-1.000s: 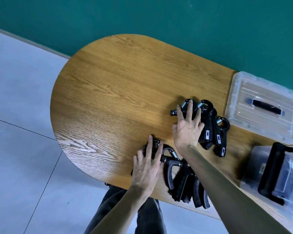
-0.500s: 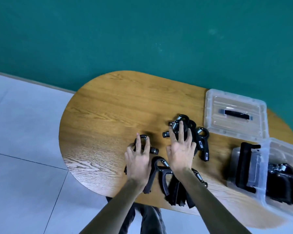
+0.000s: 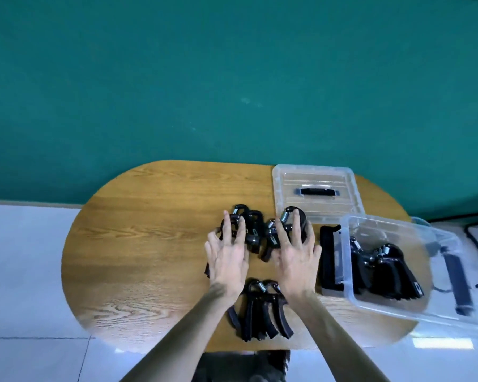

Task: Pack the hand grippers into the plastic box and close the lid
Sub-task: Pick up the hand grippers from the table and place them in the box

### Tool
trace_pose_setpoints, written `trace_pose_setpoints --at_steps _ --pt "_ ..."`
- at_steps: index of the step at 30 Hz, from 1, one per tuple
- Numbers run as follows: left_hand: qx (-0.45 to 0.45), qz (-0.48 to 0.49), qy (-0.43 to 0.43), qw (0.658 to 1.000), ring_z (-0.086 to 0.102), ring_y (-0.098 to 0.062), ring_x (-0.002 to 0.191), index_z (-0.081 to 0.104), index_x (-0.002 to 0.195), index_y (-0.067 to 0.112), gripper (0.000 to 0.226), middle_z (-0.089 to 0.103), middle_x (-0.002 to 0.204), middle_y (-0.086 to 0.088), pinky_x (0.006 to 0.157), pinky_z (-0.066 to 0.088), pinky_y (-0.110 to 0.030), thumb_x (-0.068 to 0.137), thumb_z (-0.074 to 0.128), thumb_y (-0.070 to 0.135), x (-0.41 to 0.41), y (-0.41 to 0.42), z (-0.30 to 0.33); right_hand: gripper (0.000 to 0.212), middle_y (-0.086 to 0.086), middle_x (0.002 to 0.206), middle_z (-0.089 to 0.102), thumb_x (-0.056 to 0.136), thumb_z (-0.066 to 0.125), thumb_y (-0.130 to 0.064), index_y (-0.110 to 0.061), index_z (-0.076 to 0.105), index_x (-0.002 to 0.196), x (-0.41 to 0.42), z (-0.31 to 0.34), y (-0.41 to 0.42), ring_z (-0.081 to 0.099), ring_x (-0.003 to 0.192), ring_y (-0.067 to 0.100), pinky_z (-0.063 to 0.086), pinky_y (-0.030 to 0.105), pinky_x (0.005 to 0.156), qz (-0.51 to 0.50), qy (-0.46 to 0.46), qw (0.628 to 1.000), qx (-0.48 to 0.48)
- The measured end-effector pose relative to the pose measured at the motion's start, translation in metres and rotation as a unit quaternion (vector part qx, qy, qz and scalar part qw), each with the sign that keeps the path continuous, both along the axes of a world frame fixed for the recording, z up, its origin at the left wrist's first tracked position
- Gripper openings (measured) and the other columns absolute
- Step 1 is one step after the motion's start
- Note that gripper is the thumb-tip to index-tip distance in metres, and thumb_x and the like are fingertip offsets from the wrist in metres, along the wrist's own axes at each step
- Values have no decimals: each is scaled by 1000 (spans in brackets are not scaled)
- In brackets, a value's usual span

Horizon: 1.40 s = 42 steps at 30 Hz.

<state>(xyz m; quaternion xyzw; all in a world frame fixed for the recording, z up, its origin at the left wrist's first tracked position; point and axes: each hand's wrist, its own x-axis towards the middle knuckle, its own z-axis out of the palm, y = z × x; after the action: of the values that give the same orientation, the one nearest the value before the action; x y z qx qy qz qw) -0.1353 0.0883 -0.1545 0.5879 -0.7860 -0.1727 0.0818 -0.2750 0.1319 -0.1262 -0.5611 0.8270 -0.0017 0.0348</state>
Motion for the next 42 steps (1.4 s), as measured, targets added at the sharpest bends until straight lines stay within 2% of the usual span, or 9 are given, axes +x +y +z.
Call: trace_pose_setpoints --at_steps 9,15,21,27,31,36,39,42 --pt "-26 -24 38 999 37 -34 111 32 155 23 75 12 166 -15 95 41 -48 89 66 12 -156 45 36 82 9 165 21 72 69 -9 -26 44 148 -131 25 67 34 140 43 44 54 89 -73 -10 997 -36" --pt "-17 -22 22 999 32 -29 98 28 156 23 76 14 166 -16 89 39 -42 91 64 11 -247 82 42 79 8 165 20 75 70 -11 -28 45 147 -221 26 106 33 140 42 45 53 87 -89 -38 995 -33" --pt "11 -40 3 999 41 -34 105 37 152 23 69 25 163 -16 93 41 -46 90 66 16 -321 100 29 78 7 164 24 74 71 -13 -30 47 146 -299 3 131 37 136 41 45 52 85 -123 -64 990 2" --pt "61 -32 -40 997 38 -33 114 26 157 26 68 9 167 -13 97 35 -42 97 56 16 -354 103 -7 76 7 163 26 72 70 -13 -29 48 144 -332 -34 134 41 130 42 45 52 85 -117 -86 988 44" --pt "83 -16 -66 994 34 -31 112 23 157 26 67 4 167 -13 95 32 -38 98 52 12 -364 100 -39 73 4 167 9 85 60 -17 -33 35 151 -346 -60 124 27 140 39 37 53 99 -90 -137 983 85" --pt "92 -8 -88 992 33 -30 111 15 158 28 80 -5 167 -12 93 30 -36 93 55 3 -369 104 -63 73 4 168 -5 91 56 -17 -33 24 155 -353 -86 124 18 144 40 33 55 103 -52 -179 976 115" --pt "99 -11 -87 991 33 -32 114 10 159 30 86 -11 167 -11 100 34 -41 92 53 -2 -369 104 -71 78 2 166 -19 93 48 -11 -34 12 158 -358 -95 126 6 146 39 31 58 105 -30 -190 972 132" --pt "95 -1 -85 992 34 -31 112 12 159 32 87 -11 167 -10 101 37 -45 91 58 1 -369 104 -77 79 4 165 -23 96 44 -7 -30 3 159 -358 -97 126 -6 150 40 27 63 109 -13 -187 972 141"
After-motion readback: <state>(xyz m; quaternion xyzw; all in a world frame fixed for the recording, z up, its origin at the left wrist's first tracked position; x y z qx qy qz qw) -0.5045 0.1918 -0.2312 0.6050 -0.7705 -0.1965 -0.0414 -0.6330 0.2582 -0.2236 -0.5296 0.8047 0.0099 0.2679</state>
